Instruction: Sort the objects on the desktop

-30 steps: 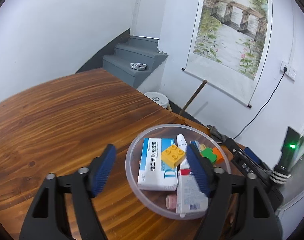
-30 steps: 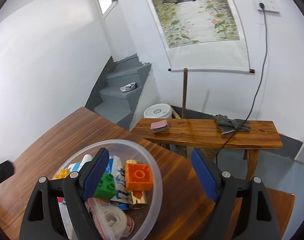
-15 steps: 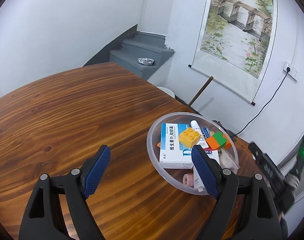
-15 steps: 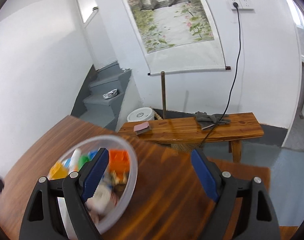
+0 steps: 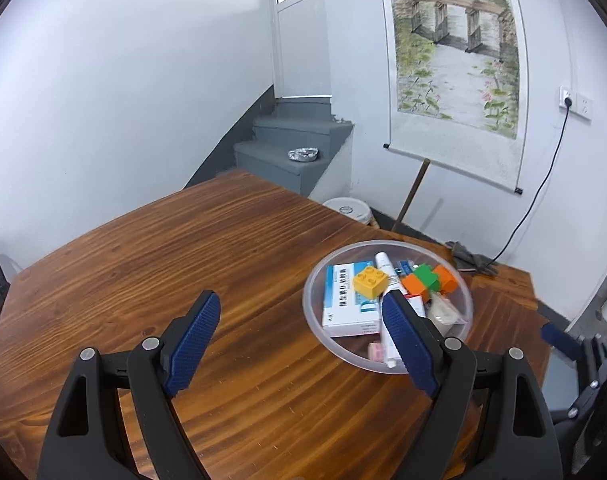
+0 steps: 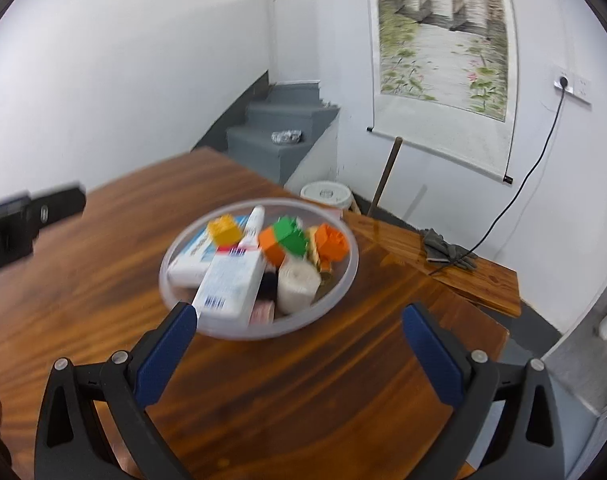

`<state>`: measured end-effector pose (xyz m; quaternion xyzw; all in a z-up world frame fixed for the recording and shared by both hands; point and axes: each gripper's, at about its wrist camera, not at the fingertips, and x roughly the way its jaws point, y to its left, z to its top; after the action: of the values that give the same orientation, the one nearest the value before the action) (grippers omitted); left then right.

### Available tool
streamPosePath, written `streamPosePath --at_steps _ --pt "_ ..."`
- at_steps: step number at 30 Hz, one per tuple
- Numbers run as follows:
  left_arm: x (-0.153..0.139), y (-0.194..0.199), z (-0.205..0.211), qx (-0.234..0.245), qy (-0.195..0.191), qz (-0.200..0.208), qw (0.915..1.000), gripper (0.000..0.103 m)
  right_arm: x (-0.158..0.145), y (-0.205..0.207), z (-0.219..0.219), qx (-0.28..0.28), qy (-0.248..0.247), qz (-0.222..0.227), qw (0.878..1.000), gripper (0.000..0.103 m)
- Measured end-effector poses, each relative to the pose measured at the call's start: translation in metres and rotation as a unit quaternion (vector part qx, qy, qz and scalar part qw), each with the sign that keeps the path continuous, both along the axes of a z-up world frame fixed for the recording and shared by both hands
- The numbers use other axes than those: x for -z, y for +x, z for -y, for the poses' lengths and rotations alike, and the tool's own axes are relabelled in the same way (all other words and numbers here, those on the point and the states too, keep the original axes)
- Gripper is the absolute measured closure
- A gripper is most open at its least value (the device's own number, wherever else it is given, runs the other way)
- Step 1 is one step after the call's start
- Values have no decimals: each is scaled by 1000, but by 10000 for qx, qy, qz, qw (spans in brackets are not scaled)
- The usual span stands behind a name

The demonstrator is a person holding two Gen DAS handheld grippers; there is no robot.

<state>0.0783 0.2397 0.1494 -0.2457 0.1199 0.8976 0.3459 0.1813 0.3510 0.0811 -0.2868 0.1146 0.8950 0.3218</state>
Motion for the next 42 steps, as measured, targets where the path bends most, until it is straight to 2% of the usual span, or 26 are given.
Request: streamPosePath --at_steps 4,12,21,36,42 --pt "-5 3 10 95 237 209 9995 17 1 9 8 -68 -78 125 9999 0" --pt "-12 17 18 94 313 76 9994 17 -12 23 28 -152 140 86 9997 0" --pt "-8 25 16 415 315 478 9975 17 -9 29 29 -30 103 86 9999 0" --pt "-2 26 10 289 146 310 9990 17 -3 31 26 68 138 94 9998 0" --pt "-2 27 10 284 135 250 9992 17 -7 30 31 97 386 123 9991 0"
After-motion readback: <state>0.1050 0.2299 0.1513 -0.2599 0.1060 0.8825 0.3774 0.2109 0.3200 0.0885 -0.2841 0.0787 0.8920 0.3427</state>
